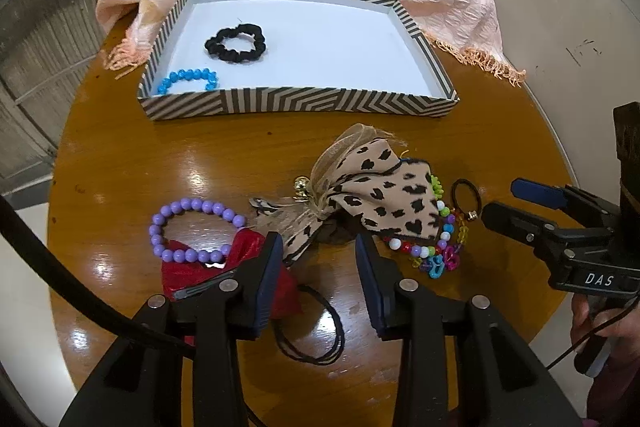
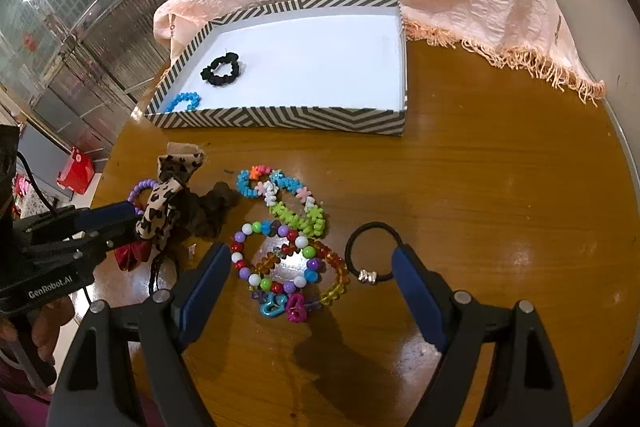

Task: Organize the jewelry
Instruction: 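Grasp the leopard-print bow scrunchie with the left tool while the right tool grasps the multicolour beaded bracelet, then carry both into the striped tray and open both tools to release them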

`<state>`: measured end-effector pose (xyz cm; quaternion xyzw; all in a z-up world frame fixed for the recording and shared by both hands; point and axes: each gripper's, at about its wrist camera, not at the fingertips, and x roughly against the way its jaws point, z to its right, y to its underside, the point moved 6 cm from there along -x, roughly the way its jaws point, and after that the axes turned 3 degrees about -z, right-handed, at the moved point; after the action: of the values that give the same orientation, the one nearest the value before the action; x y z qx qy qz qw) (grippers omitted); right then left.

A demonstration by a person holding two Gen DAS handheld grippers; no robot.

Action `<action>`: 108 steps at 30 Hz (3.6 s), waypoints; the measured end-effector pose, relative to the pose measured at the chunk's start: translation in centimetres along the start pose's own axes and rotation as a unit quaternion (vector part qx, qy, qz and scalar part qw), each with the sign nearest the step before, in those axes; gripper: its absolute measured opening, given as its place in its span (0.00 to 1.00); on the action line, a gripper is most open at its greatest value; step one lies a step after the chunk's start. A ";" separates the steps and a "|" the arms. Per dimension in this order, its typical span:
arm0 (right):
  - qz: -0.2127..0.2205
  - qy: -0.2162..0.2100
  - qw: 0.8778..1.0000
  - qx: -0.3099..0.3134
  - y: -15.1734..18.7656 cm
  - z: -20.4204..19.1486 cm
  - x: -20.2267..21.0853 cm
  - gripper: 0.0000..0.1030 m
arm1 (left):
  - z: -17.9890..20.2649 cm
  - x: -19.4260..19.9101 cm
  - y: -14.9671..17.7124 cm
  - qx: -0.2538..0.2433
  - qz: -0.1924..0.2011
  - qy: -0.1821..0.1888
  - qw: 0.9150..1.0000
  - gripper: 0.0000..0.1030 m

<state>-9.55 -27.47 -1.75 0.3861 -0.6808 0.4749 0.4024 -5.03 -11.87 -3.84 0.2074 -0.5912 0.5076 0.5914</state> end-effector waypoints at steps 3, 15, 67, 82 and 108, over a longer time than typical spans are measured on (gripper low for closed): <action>-0.001 -0.001 1.000 0.001 -0.1 0.0 -0.3 0.84 | 0.0 -0.7 -0.2 0.009 -0.009 0.014 1.000 0.28; -0.017 0.007 1.000 0.023 -1.4 0.1 -1.7 0.84 | 0.6 -3.5 -3.5 0.032 -0.036 0.026 0.999 0.29; 0.070 -0.014 0.993 0.094 -9.3 -3.0 3.0 0.12 | -1.5 -2.6 -6.9 0.053 -0.022 0.048 0.997 0.32; 0.065 -0.024 0.993 0.091 -9.5 -2.7 3.4 0.12 | -0.9 -6.9 -5.6 0.018 -0.060 0.004 0.998 0.03; 0.103 -0.015 0.988 0.113 -15.9 -4.5 4.9 0.12 | -3.0 1.4 -13.5 0.043 0.047 -0.031 0.997 0.02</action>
<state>3.85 -27.89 9.08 0.3639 -0.6652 0.5816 0.2946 7.56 -14.26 1.62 0.2204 -0.5963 0.5527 0.5388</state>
